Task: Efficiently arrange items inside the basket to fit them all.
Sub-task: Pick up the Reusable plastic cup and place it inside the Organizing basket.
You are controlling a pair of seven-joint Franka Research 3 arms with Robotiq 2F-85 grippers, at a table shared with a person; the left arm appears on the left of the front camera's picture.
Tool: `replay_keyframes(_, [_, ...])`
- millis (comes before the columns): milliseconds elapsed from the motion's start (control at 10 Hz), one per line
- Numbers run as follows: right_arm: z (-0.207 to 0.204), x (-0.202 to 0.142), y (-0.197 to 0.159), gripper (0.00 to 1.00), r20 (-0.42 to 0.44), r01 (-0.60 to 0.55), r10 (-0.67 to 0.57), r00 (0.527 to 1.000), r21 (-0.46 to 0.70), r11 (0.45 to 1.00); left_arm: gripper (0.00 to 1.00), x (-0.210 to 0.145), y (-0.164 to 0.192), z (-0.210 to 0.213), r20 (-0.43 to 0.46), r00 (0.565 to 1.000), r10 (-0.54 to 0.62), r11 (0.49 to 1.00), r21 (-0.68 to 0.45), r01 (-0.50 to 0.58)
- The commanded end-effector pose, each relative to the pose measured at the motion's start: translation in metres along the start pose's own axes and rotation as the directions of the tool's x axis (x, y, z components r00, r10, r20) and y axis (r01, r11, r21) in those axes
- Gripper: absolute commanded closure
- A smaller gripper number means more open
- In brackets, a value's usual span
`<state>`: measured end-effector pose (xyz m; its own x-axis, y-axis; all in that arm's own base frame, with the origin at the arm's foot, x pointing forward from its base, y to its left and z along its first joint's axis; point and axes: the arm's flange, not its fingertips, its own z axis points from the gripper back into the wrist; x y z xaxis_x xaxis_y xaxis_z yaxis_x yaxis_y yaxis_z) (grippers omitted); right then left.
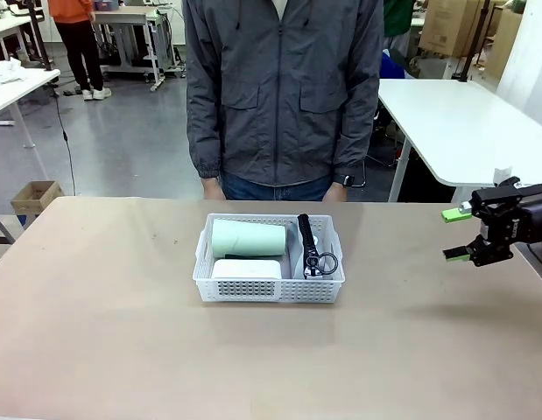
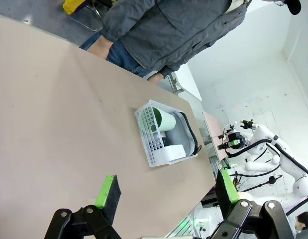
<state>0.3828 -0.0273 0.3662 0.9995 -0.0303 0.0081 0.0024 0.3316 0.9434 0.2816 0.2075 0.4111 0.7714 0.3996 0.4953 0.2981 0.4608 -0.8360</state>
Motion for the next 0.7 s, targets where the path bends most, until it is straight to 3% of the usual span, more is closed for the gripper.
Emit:
replay_keyframes(0, [0.0032, -0.0019, -0.0018, 0.00, -0.001, -0.022, 0.022, 1.000, -0.009, 1.000, 0.00, -0.0009, -0.0008, 0.0032, -0.009, 1.000, -0.012, 1.000, -0.009, 0.012])
replay_keyframes(600, [0.0032, -0.0019, -0.0018, 0.00, -0.001, -0.022, 0.022, 1.000, -0.009, 1.000, 0.00, -0.0009, -0.0008, 0.0032, -0.009, 1.000, -0.012, 1.000, -0.009, 0.012])
